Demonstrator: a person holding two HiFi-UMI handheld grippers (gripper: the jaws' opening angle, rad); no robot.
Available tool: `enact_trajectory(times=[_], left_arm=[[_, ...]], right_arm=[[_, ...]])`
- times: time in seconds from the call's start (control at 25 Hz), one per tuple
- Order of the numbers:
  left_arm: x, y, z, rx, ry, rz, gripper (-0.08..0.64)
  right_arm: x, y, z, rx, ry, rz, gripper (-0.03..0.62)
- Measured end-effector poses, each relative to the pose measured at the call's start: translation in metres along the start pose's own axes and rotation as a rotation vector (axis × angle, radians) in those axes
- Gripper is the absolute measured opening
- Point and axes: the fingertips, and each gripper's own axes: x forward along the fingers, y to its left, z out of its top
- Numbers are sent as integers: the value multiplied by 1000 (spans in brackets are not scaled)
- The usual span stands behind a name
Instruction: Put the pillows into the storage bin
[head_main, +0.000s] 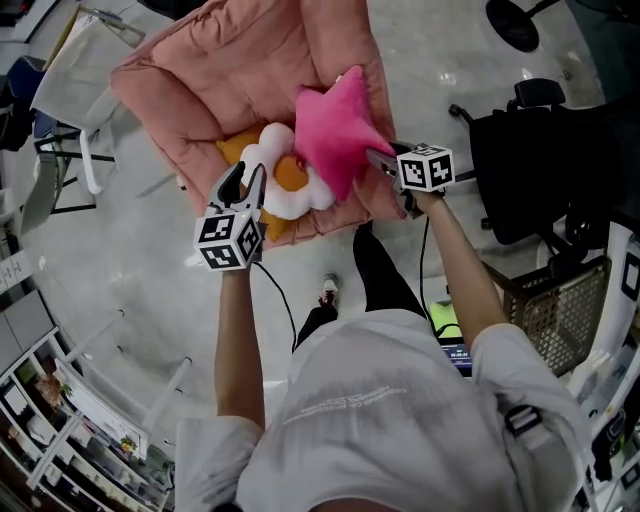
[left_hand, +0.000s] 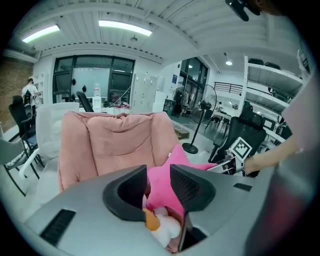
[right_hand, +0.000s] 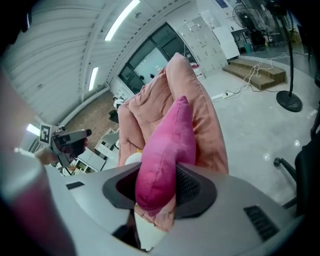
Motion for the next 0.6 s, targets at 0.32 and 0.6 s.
enact_trajectory(times=[0.32,0.6], left_arm=[[-24,-11,18,45,-66,-45,161],[-62,-63,31,171,-129,-151,166]], right_arm=[[-50,46,40,-72,-142,-30,158],[-147,88,27,-84,-320,-82,155]])
